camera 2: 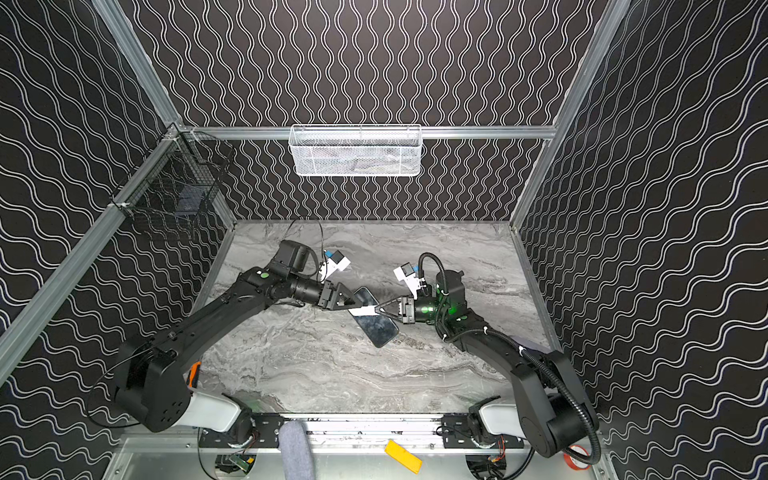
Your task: Put the phone into the phone case
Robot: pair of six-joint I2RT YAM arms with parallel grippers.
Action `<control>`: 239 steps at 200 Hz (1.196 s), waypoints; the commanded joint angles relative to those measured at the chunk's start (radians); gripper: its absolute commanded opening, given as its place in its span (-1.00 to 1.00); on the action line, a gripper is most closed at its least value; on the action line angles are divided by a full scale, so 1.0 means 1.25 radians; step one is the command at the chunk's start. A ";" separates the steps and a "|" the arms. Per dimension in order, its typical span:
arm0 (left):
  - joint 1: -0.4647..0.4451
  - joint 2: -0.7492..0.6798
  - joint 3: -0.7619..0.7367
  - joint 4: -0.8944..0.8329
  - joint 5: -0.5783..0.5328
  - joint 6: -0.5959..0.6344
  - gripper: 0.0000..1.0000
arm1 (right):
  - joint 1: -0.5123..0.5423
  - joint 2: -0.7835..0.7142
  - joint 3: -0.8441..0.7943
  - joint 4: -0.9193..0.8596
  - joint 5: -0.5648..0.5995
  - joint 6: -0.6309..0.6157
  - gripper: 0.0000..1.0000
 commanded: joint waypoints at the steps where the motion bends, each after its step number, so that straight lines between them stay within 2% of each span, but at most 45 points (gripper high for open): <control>1: 0.008 -0.020 0.007 -0.003 -0.058 0.019 0.97 | -0.010 -0.014 0.013 -0.042 0.052 -0.006 -0.97; 32: 0.029 -0.077 -0.002 -0.004 -0.164 0.008 0.97 | -0.015 -0.022 0.033 -0.155 0.141 -0.015 -0.97; 65: 0.039 -0.187 -0.037 0.027 -0.310 0.008 0.97 | -0.014 -0.036 0.017 -0.213 0.298 0.047 -0.97; 89: 0.040 -0.269 -0.075 0.062 -0.371 -0.002 0.97 | -0.007 -0.053 0.000 -0.229 0.424 0.095 -0.95; 117: 0.040 -0.348 -0.136 0.126 -0.387 -0.029 0.97 | 0.012 -0.035 0.016 -0.268 0.565 0.110 -0.95; 138: 0.040 -0.392 -0.187 0.177 -0.371 -0.058 0.97 | 0.021 0.004 0.032 -0.269 0.635 0.128 -0.95; 172: 0.040 -0.478 -0.254 0.231 -0.393 -0.075 0.97 | 0.031 0.082 0.070 -0.249 0.701 0.135 -0.97; 176: 0.041 -0.489 -0.258 0.230 -0.398 -0.072 0.97 | 0.052 0.090 0.075 -0.249 0.707 0.134 -0.97; 206: 0.041 -0.560 -0.267 0.197 -0.445 -0.038 0.97 | 0.077 0.153 0.112 -0.247 0.750 0.134 -0.99; 239: 0.040 -0.584 -0.267 0.163 -0.463 -0.014 0.97 | 0.103 0.200 0.134 -0.244 0.785 0.135 -0.99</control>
